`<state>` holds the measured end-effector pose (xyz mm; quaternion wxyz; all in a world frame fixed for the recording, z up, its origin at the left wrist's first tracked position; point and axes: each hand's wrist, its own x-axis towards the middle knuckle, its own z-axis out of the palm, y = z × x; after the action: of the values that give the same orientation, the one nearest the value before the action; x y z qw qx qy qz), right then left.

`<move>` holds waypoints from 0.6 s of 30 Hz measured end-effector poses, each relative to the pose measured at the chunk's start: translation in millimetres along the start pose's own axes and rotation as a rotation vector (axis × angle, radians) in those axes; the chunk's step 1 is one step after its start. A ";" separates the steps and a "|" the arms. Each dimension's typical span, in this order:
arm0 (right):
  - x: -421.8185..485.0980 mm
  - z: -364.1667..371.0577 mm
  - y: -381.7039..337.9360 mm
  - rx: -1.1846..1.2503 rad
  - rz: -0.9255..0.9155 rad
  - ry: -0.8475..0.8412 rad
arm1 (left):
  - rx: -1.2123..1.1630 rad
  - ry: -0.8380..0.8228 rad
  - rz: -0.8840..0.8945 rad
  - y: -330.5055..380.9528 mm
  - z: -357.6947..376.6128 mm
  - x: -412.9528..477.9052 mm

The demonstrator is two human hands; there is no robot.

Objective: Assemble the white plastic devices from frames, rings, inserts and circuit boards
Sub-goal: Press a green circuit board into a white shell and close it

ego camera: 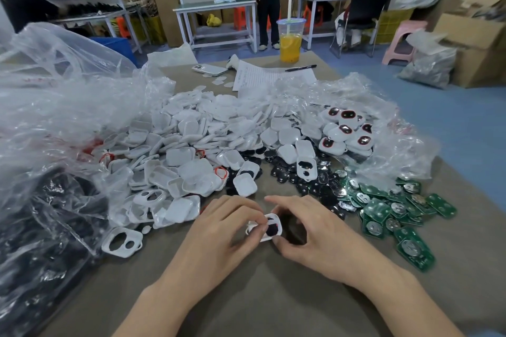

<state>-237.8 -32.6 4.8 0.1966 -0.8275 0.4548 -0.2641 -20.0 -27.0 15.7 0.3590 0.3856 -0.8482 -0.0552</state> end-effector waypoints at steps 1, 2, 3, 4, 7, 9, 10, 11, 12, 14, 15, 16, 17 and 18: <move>-0.1 0.1 0.4 -0.005 0.004 0.001 | 0.017 0.003 0.022 0.9 0.9 1.6; -0.2 0.5 0.8 -0.010 0.008 0.000 | 0.034 -0.003 0.044 1.6 1.9 2.7; -0.2 0.7 1.3 -0.010 0.012 -0.003 | 0.048 -0.014 0.062 1.9 2.8 3.4; 0.0 0.7 1.7 -0.007 0.014 -0.007 | 0.059 -0.024 0.072 1.8 3.2 3.6; 0.0 0.6 2.0 -0.001 0.011 -0.011 | 0.067 -0.039 0.060 0.6 1.3 1.2; -0.1 0.5 2.0 0.003 0.007 -0.006 | 0.055 -0.049 0.050 0.4 -0.1 -0.4; 0.0 0.5 2.1 0.004 0.004 -0.003 | 0.056 -0.055 0.050 0.6 -0.5 -0.9; 0.0 0.6 2.2 0.006 0.002 -0.001 | 0.061 -0.060 0.052 0.8 -0.5 -1.3; 0.1 0.7 2.3 0.007 0.000 0.000 | 0.064 -0.066 0.053 0.9 -0.4 -1.6; 0.2 0.5 2.6 0.009 -0.003 0.001 | 0.070 -0.077 0.049 0.9 -0.4 -2.0; 0.0 0.5 2.6 0.011 -0.004 0.002 | 0.073 -0.083 0.046 0.9 -0.4 -2.0; -0.2 0.3 2.6 0.011 -0.006 0.003 | 0.076 -0.091 0.044 1.1 -0.3 -1.9; -0.5 0.2 2.5 0.009 -0.009 0.004 | 0.078 -0.099 0.042 1.2 -0.1 -1.8; -0.7 0.0 2.4 0.007 -0.012 0.005 | 0.077 -0.107 0.040 1.4 0.0 -1.6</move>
<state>-239.6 -33.3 3.3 0.1965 -0.8289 0.4494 -0.2691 -20.1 -24.9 15.3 0.2994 0.3784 -0.8752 -0.0360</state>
